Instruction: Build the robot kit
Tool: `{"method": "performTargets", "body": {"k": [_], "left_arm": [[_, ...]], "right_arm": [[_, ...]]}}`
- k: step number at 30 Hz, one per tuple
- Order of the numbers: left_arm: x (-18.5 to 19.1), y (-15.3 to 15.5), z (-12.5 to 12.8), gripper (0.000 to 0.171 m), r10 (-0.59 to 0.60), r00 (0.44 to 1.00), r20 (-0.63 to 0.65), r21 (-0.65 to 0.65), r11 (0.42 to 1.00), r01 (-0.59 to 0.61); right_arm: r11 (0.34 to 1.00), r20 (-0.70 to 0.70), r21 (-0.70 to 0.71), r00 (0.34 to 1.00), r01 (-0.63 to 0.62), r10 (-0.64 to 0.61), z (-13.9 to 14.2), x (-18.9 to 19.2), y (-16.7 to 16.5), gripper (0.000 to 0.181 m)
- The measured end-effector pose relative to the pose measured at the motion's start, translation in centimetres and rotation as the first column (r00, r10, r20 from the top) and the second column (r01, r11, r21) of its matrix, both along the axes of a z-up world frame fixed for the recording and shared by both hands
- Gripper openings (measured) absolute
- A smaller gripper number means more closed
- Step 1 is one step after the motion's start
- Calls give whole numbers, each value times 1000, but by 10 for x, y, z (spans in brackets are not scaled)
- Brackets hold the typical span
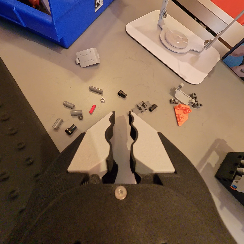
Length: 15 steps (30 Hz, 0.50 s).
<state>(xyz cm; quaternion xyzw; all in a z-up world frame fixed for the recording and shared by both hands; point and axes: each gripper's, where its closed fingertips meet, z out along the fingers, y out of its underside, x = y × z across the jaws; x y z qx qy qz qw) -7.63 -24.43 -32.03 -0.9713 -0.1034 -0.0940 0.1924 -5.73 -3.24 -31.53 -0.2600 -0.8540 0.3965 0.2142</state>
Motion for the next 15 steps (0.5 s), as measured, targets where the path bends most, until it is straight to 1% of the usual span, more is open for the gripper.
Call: {"method": "performTargets", "body": {"k": [1,3,5,6,8,12,14,15], "left_arm": [[0,5,1,21,-21,999,-26,16,1000,22],[-2,7,-4,21,-58,996,-61,-12,998,57],[-1,5,-11,19,-108,992,-69,-49,993,105],[-3,5,-14,16,-123,988,-90,-54,992,118],[-2,10,-13,14,-146,984,-103,-26,989,144],[1,13,-11,14,-202,971,-132,-20,979,201],[0,12,-14,13,-233,957,-171,-43,973,229],[3,14,-14,14,-247,955,-163,-28,969,246]], "right_arm": [[1000,0,0,1000,0,0,0,0,0,18],[1000,0,3,1000,-2,2,0,0,0,18],[1000,-3,3,1000,-1,1,0,0,0,18],[1000,-4,2,1000,0,0,0,0,0,18],[1000,-7,0,1000,1,-1,1,0,0,18],[1000,-11,-2,1000,2,-2,2,0,0,18],[1000,-10,-2,1000,1,-1,1,0,0,18],[1000,-10,-3,1000,0,0,1,0,0,18]]}}
